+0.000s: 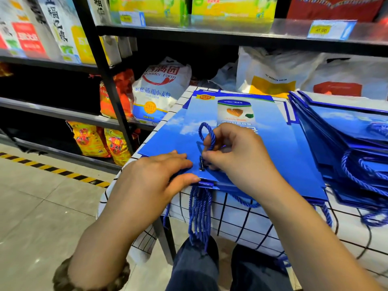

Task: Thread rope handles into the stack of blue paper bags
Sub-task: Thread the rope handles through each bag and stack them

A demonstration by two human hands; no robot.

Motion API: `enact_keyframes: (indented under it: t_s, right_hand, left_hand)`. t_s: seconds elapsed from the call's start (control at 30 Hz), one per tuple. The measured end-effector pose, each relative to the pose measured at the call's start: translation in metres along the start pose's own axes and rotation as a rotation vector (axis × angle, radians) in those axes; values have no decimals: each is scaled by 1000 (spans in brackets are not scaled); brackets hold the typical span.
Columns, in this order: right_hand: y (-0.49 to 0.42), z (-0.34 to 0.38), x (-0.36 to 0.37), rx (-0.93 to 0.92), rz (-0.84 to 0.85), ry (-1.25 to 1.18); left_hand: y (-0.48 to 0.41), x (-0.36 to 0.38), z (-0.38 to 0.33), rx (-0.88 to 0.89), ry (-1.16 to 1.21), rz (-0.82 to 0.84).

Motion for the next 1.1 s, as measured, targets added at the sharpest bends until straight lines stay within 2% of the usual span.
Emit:
enact_keyframes:
  t_s: [0.1,0.27,0.43,0.57,0.67,0.73,0.9,1.1]
  right_hand:
    - [0,0,-1,-15,-25,16]
    - [3,3,-1,-8,91,12]
    - [4,3,-2,-24,122,68]
    - [7,5,-4,-84,129,267]
    - [12,7,-12,-141,240,393]
    - [14,7,-18,-127,314,389]
    - [14,9,-18,-125,345,335]
    - [13,7,-15,-106,279,315]
  left_hand:
    - [0,0,0,2,-9,17]
    - [1,2,1,-2,-14,7]
    - [2,3,0,31,-19,-33]
    - [0,0,-2,77,-60,-90]
    - [-3,-2,-3,104,-67,-134]
    - [-6,-2,-4,119,-112,-174]
    - [-10,-1,-6,123,-182,-251]
    - [-4,0,-19,-11,-24,-345]
Point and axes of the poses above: each hand's wrist, its own y-axis away from the middle knuckle, its own x-axis out of the palm, z = x × y, the point moved 2 cm from there along -y, towards the middle knuckle, and after that the axes turned 7 degrees about x, right-handed, at the moved point
